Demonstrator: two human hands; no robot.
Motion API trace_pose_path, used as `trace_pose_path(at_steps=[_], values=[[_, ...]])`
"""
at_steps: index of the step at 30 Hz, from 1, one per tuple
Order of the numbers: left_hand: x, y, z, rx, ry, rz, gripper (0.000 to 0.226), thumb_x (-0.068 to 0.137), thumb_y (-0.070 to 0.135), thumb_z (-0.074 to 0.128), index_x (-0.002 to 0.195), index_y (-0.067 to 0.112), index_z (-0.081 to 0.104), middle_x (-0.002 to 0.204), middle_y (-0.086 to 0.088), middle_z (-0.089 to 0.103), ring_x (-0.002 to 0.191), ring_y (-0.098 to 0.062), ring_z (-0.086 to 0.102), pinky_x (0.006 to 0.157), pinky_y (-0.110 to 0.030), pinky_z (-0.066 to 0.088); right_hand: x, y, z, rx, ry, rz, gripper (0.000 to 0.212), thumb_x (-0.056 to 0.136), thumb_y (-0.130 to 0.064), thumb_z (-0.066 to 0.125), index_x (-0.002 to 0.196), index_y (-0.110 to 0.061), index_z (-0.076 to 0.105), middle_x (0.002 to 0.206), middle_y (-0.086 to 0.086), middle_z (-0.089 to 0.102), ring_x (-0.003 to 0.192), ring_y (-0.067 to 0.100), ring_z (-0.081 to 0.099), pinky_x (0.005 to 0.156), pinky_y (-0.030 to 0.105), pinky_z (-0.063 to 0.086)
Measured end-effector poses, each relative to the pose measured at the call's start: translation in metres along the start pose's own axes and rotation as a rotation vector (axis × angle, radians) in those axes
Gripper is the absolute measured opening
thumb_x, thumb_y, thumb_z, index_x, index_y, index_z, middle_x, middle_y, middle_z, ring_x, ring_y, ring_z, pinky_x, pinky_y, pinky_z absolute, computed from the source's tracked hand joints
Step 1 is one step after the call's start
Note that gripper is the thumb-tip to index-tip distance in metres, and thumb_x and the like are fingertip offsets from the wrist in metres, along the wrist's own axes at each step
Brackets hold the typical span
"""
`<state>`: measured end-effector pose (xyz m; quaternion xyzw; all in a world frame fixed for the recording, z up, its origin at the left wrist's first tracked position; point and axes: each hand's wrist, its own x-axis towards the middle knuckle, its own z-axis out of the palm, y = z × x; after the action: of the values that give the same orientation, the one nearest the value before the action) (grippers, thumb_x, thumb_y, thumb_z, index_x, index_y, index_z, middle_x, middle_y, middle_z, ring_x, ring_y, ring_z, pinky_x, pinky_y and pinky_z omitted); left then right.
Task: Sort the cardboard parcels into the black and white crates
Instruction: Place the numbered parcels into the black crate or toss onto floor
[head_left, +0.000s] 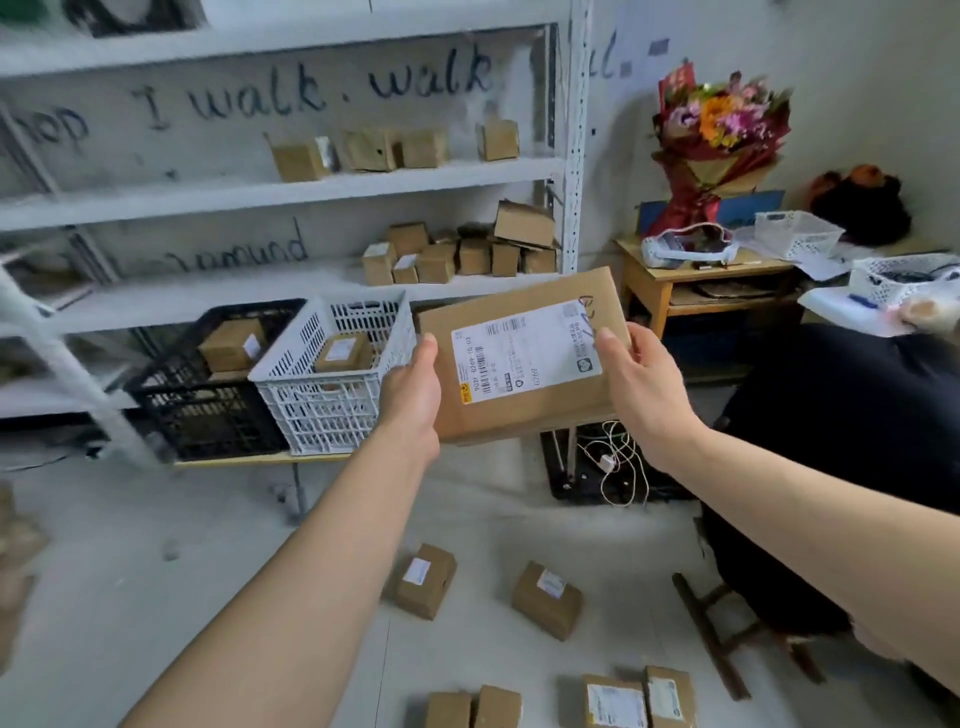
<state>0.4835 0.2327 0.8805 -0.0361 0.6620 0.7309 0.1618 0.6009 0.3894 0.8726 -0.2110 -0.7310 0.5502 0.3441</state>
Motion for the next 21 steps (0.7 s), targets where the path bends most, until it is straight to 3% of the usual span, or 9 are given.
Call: trace_pose_path(at_steps=[1,5,9,13,18,21], values=[[-0.005,0.007,-0.006,-0.02,0.019,0.026,0.029,0.092,0.049,0.053,0.087,0.022,0.062,0.08,0.006,0.07,0.077,-0.016,0.067,0.075,-0.04,0.056,0.002,-0.008,0.003,0.019,-0.028,-0.011,0.005,0.097,-0.035,0.043,0.099,-0.032,0.047,0.09,-0.019,0.055,0.08,0.0,0.052,0.059,0.019,0.039],[-0.021,0.031,-0.032,-0.088,0.101,0.105,0.03,0.093,0.049,0.052,0.085,0.023,0.064,0.06,0.013,0.071,0.053,-0.007,0.067,0.047,-0.024,0.051,0.007,-0.033,0.021,0.084,-0.119,-0.067,0.014,0.097,-0.035,0.044,0.083,-0.036,0.048,0.086,-0.017,0.055,0.077,0.001,0.052,0.063,0.02,0.043],[-0.022,0.051,-0.068,-0.086,0.198,0.144,0.032,0.091,0.052,0.052,0.094,0.022,0.063,0.079,0.005,0.072,0.072,-0.015,0.068,0.059,-0.031,0.054,0.014,-0.047,0.06,0.098,-0.201,-0.121,0.014,0.097,-0.036,0.043,0.105,-0.027,0.05,0.09,-0.016,0.055,0.08,0.0,0.051,0.062,0.019,0.04],[-0.002,0.071,-0.119,-0.109,0.27,0.204,0.028,0.093,0.05,0.05,0.093,0.023,0.059,0.08,0.006,0.069,0.068,-0.014,0.066,0.045,-0.022,0.049,0.017,-0.06,0.129,0.132,-0.216,-0.13,0.011,0.096,-0.035,0.045,0.104,-0.028,0.047,0.088,-0.021,0.053,0.076,-0.007,0.05,0.054,0.003,0.038],[0.054,0.098,-0.209,-0.096,0.313,0.269,0.031,0.094,0.048,0.049,0.077,0.024,0.057,0.069,0.01,0.067,0.065,-0.012,0.064,0.05,-0.024,0.045,0.025,-0.068,0.254,0.179,-0.221,-0.082,0.019,0.096,-0.039,0.044,0.108,-0.027,0.05,0.091,-0.021,0.056,0.08,-0.005,0.053,0.059,0.014,0.037],[0.101,0.119,-0.269,-0.087,0.318,0.257,0.029,0.093,0.05,0.049,0.08,0.025,0.054,0.074,0.007,0.066,0.071,-0.014,0.063,0.056,-0.028,0.046,0.029,-0.078,0.334,0.224,-0.219,-0.057,0.019,0.096,-0.038,0.044,0.109,-0.027,0.051,0.095,-0.016,0.059,0.085,0.001,0.054,0.064,0.02,0.041]])
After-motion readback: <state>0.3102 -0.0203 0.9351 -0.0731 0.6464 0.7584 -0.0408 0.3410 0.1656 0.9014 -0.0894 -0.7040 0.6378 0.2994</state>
